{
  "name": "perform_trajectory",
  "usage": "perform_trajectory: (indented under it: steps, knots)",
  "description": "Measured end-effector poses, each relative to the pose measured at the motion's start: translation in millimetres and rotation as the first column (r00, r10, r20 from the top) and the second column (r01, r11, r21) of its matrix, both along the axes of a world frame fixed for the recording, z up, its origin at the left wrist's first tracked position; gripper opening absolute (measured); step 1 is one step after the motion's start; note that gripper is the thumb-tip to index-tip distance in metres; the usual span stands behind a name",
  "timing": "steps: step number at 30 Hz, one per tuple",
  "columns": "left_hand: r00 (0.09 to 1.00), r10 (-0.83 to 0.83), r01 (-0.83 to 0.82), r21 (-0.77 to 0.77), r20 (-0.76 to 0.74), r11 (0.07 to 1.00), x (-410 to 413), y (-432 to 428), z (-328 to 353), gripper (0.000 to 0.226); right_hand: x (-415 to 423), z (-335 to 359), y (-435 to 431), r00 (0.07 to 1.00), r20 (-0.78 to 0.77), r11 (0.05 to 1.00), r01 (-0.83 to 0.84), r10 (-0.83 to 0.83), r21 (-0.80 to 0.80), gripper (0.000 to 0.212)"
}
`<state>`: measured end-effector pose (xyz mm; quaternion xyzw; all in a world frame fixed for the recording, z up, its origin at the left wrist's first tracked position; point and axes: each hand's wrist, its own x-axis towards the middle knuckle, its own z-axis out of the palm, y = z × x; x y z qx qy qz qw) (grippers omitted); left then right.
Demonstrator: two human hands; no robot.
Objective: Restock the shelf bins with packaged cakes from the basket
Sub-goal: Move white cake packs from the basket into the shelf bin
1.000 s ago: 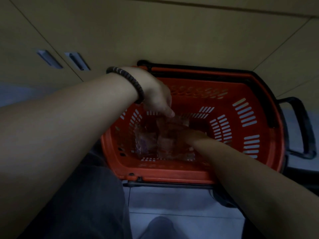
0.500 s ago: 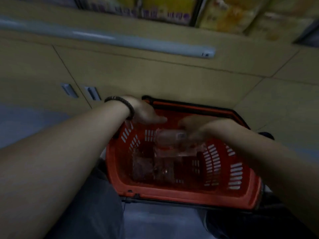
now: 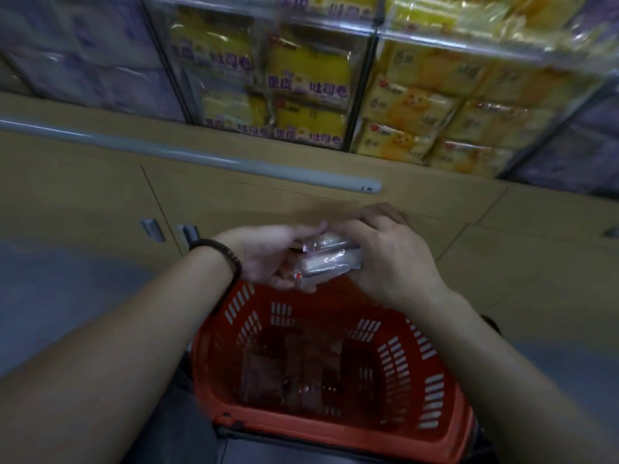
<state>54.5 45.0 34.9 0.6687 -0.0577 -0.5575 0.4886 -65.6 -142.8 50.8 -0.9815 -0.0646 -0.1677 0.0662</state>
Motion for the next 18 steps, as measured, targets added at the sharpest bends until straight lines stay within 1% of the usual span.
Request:
perform_trajectory:
  steps: [1,3,4,5,6,8,9,10,11,12,13,14,15,16,18]
  knots:
    - [0.998,0.044,-0.044,-0.006,0.034,0.999,-3,-4,0,0.069,1,1,-2,1.0,-0.027,1.0,0.008,-0.007,0.017,0.061]
    - [0.984,0.142,-0.136,-0.065,0.109,0.989,-6,-8,0,0.042,-1,8,-6,0.984,-0.177,0.995,0.013,0.004,0.096,0.086]
    - [0.969,0.186,-0.172,-0.101,0.164,0.98,-7,-7,0,0.036,-3,11,-9,0.969,-0.246,0.988,0.01,0.029,0.156,0.098]
    - [0.947,0.222,-0.194,-0.135,0.234,0.972,-7,-7,0,0.036,-5,14,-11,0.959,-0.28,0.975,0.015,0.048,0.221,0.104]
    - [0.912,0.253,-0.211,-0.161,0.323,0.964,-6,-4,0,0.038,-7,15,-12,0.959,-0.278,0.952,0.033,0.055,0.303,0.103]
    - [0.821,0.279,-0.214,-0.186,0.498,0.959,-10,3,3,0.039,-10,13,-17,0.972,-0.234,0.867,0.122,-0.006,0.483,0.091]
    - [0.791,0.272,-0.197,-0.193,0.547,0.961,-14,7,7,0.039,-11,11,-20,0.971,-0.234,0.802,0.18,-0.052,0.569,0.085]
    - [0.767,0.25,-0.172,-0.186,0.591,0.967,-19,10,13,0.04,-11,10,-21,0.962,-0.261,0.716,0.24,-0.084,0.656,0.077]
    - [0.743,0.223,-0.145,-0.173,0.631,0.974,-23,15,18,0.04,-10,8,-21,0.949,-0.301,0.604,0.295,-0.095,0.741,0.069]
    - [0.727,0.204,-0.116,-0.175,0.656,0.978,-29,19,23,0.041,-9,5,-20,0.938,-0.337,0.463,0.333,-0.078,0.821,0.063]
    - [0.72,0.206,-0.095,-0.199,0.663,0.975,-33,24,26,0.041,-7,2,-18,0.926,-0.374,0.321,0.369,-0.049,0.872,0.059]
    - [0.717,0.219,-0.086,-0.227,0.662,0.97,-39,29,28,0.04,-7,2,-14,0.91,-0.414,0.212,0.406,-0.005,0.889,0.053]
    - [0.708,0.242,-0.098,-0.248,0.663,0.964,-43,35,29,0.039,-9,5,-9,0.891,-0.45,0.155,0.436,0.066,0.886,0.045]
    - [0.691,0.268,-0.119,-0.259,0.672,0.958,-49,42,32,0.039,-12,8,-2,0.87,-0.47,0.125,0.455,0.146,0.882,0.037]
    - [0.66,0.306,-0.148,-0.281,0.687,0.948,-59,57,38,0.039,-17,13,10,0.866,-0.441,0.075,0.436,0.235,0.897,0.028]
